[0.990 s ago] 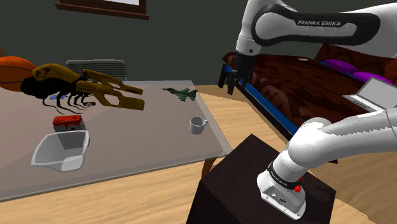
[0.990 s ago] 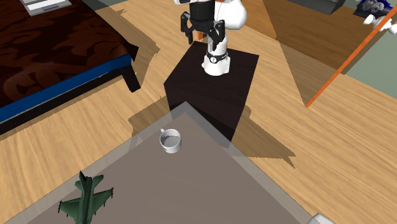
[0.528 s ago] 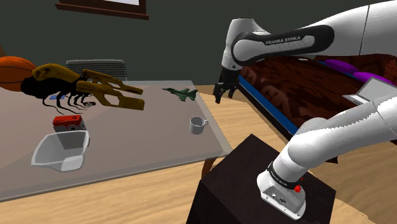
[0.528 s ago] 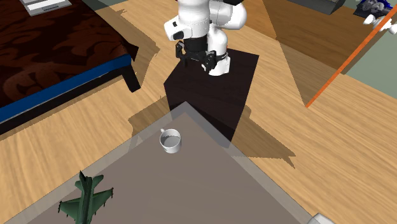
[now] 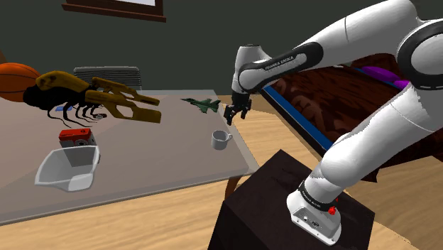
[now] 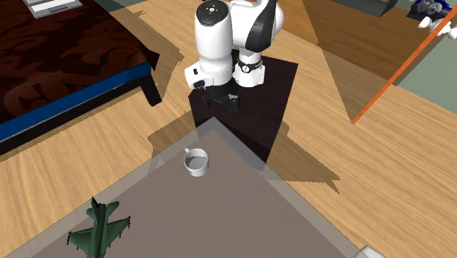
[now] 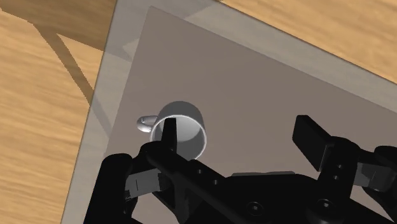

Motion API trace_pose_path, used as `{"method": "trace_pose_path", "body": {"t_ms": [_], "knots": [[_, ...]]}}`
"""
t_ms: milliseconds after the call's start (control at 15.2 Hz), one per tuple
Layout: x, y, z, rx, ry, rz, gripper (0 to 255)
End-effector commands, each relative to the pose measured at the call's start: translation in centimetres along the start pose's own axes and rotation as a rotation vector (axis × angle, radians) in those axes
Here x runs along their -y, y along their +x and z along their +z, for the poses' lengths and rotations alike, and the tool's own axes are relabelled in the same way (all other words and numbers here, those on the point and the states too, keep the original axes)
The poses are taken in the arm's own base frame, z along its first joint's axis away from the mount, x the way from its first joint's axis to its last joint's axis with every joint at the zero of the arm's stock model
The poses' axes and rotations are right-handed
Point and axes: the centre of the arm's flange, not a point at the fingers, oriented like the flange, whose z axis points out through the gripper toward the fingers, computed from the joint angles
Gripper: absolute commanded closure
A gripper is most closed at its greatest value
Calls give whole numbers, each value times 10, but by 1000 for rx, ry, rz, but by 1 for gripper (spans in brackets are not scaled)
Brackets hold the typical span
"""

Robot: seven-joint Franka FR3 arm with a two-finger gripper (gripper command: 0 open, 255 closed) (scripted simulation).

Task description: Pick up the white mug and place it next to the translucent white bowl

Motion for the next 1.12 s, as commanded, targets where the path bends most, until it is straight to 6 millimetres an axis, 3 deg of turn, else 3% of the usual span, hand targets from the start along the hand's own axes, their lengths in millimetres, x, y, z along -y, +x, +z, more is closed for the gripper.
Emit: {"method": "trace_pose_path", "body": {"t_ms": [0, 1056], "knots": [[0, 17, 22, -3, -2, 2, 0], [0, 139, 189, -13, -24, 22, 0]]}}
